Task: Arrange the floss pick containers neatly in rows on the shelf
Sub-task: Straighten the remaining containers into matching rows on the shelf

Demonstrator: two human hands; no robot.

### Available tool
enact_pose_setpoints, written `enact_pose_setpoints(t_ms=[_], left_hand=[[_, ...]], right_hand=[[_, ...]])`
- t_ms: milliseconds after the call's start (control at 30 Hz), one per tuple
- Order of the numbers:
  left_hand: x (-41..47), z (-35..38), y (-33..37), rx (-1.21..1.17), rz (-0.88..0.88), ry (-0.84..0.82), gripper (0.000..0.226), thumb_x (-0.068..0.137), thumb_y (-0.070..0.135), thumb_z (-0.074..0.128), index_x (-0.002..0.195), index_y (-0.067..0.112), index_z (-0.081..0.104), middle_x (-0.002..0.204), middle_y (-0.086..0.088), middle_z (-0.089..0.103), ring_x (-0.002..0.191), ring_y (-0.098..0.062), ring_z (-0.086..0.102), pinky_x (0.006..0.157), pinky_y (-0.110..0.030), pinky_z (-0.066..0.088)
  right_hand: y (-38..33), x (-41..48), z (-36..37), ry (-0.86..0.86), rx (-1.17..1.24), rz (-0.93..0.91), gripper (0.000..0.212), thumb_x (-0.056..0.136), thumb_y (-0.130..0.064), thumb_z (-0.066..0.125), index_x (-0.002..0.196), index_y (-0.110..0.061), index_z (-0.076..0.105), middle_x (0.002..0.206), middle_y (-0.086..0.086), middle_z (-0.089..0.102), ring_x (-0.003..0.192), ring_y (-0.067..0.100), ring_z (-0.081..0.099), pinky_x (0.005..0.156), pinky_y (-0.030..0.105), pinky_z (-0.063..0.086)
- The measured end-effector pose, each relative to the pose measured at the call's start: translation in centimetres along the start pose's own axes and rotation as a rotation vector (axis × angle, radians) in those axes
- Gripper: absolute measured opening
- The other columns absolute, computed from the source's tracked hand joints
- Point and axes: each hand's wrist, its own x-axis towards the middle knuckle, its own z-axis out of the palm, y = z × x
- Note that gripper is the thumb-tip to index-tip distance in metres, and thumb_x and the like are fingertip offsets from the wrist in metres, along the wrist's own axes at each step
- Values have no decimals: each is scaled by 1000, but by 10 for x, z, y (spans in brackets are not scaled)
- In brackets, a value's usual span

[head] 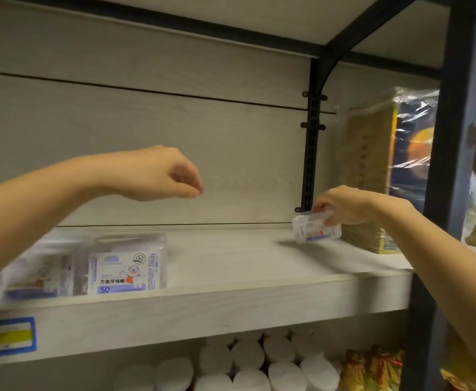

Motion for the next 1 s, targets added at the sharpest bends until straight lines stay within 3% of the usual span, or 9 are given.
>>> enact_pose_setpoints(t_ms=[67,200,300,367,467,533,700,867,1000], left_hand=[[10,11,15,5,22,67,26,89,30,58,111,21,67,107,4,70,98,-11,62,64,-8,37],[11,24,23,-32,39,55,41,87,40,58,123,19,60,114,3,67,102,-12,61,67,-12,36],[-4,16,13,-102,25,134,34,83,38,63,110,17,67,98,1,70,91,-16,64,66,-9,41],[-18,6,0,-110,-10,183,30,81,38,65,103,17,69,91,1,69,87,-16,64,73,-19,46],[-38,-11,-23,-58,-96,147,31,82,40,64,105,19,68,94,4,68,89,-12,62,72,-19,46],[-48,-17,-38,1,-165,92,32,83,39,63,107,19,67,98,4,67,93,-12,61,74,-19,46],[-50,-14,-67,126,-338,-172,32,84,39,63,107,17,66,110,-1,65,106,-20,57,97,-38,43],[-42,-2,-79,76,-382,-383,28,87,35,61,107,16,67,110,4,64,107,-15,55,98,-30,41],[-39,-1,-82,18,-392,-486,26,88,30,60,109,16,67,107,5,62,106,-14,55,104,-33,38]], right_hand=[[-12,-11,-12,126,78,-110,36,86,-18,63,121,-17,57,120,0,60,104,19,56,91,30,47],[-57,-32,-36,248,304,-363,37,85,-23,63,121,-18,56,110,-8,58,100,13,59,84,26,51],[-89,-34,-46,283,420,-507,35,84,-24,64,119,-20,57,109,-8,61,97,10,62,78,25,56],[-110,-26,-50,311,467,-557,35,83,-23,65,118,-20,58,108,-7,62,96,10,62,73,19,55],[-144,-10,-53,345,552,-598,37,79,-24,70,114,-18,60,105,-4,63,91,12,64,68,11,53],[-167,2,-49,341,624,-629,36,76,-23,73,111,-16,62,102,-2,64,85,14,65,66,14,54],[-212,28,-28,274,574,-667,34,77,-19,73,109,-15,63,99,-2,63,86,17,65,78,24,52],[-220,39,-14,54,658,-644,31,82,-8,67,112,-10,62,99,0,60,86,18,64,60,11,52],[-217,43,-12,-120,748,-635,32,85,-3,61,116,-8,60,110,4,61,97,25,65,74,20,56]])
